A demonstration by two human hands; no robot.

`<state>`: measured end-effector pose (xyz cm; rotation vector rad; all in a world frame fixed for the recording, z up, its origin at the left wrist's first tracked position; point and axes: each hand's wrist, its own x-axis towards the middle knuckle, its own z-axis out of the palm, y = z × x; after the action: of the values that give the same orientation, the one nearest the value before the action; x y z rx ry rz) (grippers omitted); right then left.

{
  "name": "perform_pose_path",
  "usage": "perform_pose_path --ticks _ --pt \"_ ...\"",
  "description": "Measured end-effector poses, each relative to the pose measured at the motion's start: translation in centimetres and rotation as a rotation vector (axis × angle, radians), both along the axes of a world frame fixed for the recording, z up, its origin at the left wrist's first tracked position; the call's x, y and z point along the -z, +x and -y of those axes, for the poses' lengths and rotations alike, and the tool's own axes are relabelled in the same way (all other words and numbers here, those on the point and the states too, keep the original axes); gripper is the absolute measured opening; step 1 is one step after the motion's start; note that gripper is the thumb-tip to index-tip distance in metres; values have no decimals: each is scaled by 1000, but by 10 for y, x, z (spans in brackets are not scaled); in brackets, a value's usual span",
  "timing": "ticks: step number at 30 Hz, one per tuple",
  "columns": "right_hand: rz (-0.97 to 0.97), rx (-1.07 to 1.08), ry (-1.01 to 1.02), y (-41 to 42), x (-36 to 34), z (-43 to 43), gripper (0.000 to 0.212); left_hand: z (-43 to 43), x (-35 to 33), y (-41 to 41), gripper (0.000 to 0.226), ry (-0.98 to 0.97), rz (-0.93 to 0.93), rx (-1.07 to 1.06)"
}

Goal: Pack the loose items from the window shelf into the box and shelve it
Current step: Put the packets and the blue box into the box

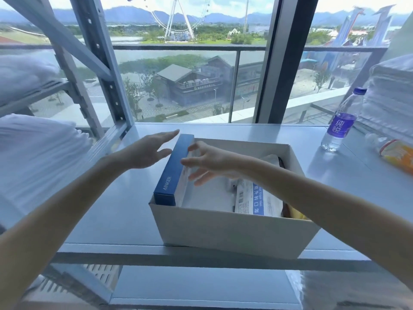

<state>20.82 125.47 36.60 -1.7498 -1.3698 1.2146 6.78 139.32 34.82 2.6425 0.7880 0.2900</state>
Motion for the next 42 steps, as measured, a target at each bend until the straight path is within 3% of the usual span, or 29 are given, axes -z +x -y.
perform_pose_path --ticks 4,7,11,16,21,27,31,34,38,42 --pt "-100 28 -96 -4 6 -15 86 12 16 -11 47 -216 24 41" --pt "-120 21 -44 0 11 -13 70 22 17 -12 35 -291 57 118" --pt "-191 43 -21 17 6 4 59 31 16 -2 50 -138 -1 150" --pt "-202 133 -30 47 6 16 77 43 3 30 45 -31 -107 169" --pt "-169 140 -43 50 14 15 83 38 5 42 46 44 -240 209" --pt "-154 93 -27 22 30 -10 84 15 10 14 40 189 -269 83" --pt "-108 94 5 7 41 -21 86 14 22 -9 42 -65 -30 -45" --pt "-233 68 -54 6 43 -19 93 23 27 -10 57 -260 174 -62" --pt "-386 111 -63 10 41 -21 88 30 29 -5 81 -515 196 -130" --pt "-279 81 -71 11 50 -21 73 33 24 -2 75 -592 219 -141"
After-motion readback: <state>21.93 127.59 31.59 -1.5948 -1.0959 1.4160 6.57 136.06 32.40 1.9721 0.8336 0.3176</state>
